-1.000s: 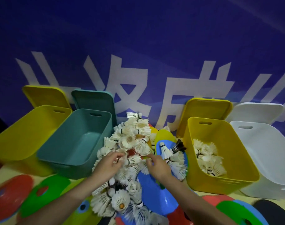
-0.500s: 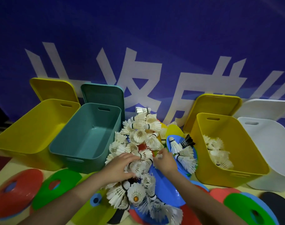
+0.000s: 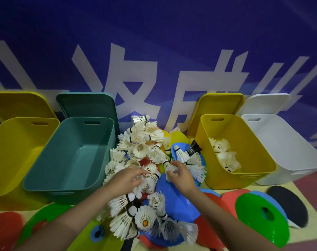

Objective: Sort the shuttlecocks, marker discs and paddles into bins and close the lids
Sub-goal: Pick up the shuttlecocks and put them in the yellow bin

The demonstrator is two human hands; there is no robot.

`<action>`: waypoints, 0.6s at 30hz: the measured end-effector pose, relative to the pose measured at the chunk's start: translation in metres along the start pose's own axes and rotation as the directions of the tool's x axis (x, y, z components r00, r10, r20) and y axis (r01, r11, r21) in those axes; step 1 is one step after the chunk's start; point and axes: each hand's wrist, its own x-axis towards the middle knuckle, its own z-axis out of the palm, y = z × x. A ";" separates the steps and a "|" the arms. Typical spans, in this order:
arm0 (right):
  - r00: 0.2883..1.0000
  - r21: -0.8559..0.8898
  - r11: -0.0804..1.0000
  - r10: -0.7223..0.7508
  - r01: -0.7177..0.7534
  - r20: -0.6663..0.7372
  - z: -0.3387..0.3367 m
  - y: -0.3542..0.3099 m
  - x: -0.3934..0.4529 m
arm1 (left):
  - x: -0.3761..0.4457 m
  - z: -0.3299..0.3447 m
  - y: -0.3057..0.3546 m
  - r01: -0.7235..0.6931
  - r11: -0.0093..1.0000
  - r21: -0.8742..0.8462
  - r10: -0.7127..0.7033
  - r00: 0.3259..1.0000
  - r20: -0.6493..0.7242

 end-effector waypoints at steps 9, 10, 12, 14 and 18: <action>0.999 0.099 0.994 -0.044 0.047 -0.031 -0.008 -0.006 0.009 | 0.010 -0.007 -0.007 0.046 0.973 -0.225 -0.096 0.971 -0.219; 0.997 0.107 0.992 -0.064 0.069 -0.050 -0.011 -0.008 0.011 | 0.011 -0.009 -0.005 0.057 0.955 -0.290 -0.133 0.960 -0.249; 0.992 0.124 0.986 -0.101 0.110 -0.078 -0.019 -0.014 0.014 | 0.015 -0.017 0.001 0.071 0.915 -0.396 -0.204 0.931 -0.304; 0.987 0.154 0.978 -0.128 0.142 -0.102 -0.031 -0.019 0.018 | 0.022 -0.024 0.006 0.073 0.885 -0.460 -0.258 0.899 -0.353; 0.978 0.188 0.968 -0.136 0.165 -0.160 -0.059 -0.021 0.025 | 0.036 -0.028 0.019 0.125 0.870 -0.477 -0.314 0.887 -0.340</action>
